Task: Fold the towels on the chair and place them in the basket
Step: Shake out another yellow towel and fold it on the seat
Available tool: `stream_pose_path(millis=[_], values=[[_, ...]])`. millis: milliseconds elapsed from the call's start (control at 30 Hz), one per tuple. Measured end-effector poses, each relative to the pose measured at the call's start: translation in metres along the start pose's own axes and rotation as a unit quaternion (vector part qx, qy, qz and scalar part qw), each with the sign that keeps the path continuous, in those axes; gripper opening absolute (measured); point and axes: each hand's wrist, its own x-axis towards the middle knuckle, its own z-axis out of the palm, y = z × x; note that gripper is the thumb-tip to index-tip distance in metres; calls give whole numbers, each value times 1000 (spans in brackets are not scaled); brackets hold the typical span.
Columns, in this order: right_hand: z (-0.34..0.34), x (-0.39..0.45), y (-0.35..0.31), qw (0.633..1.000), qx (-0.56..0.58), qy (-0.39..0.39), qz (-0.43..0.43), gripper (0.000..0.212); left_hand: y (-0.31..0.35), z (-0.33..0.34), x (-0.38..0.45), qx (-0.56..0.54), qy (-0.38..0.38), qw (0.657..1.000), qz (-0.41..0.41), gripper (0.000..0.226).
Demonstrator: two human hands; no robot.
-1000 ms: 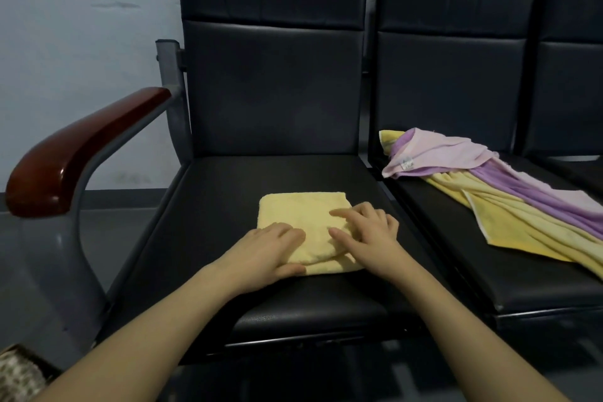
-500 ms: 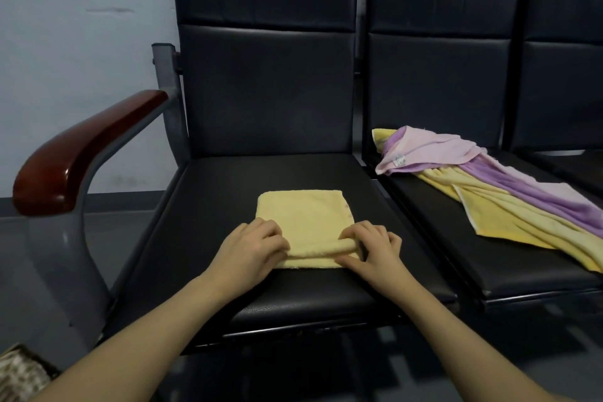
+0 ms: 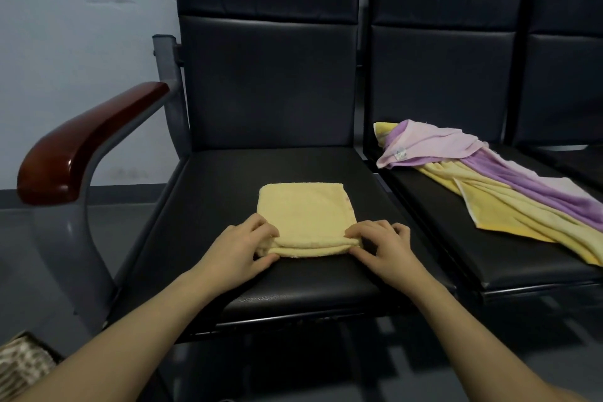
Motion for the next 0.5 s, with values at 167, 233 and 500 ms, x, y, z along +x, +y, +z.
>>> stream_pose_path(millis=[167,233,500], values=[[-3,4,3,1000,20,14,14,13,-5,-6,-1,-45,-1,999,-15,32],[-5,3,3,1000,14,4,10,10,-5,-8,-1,-54,12,998,-13,31],[-10,6,2,1000,-7,-23,15,18,3,-9,4,-118,17,988,-101,30]])
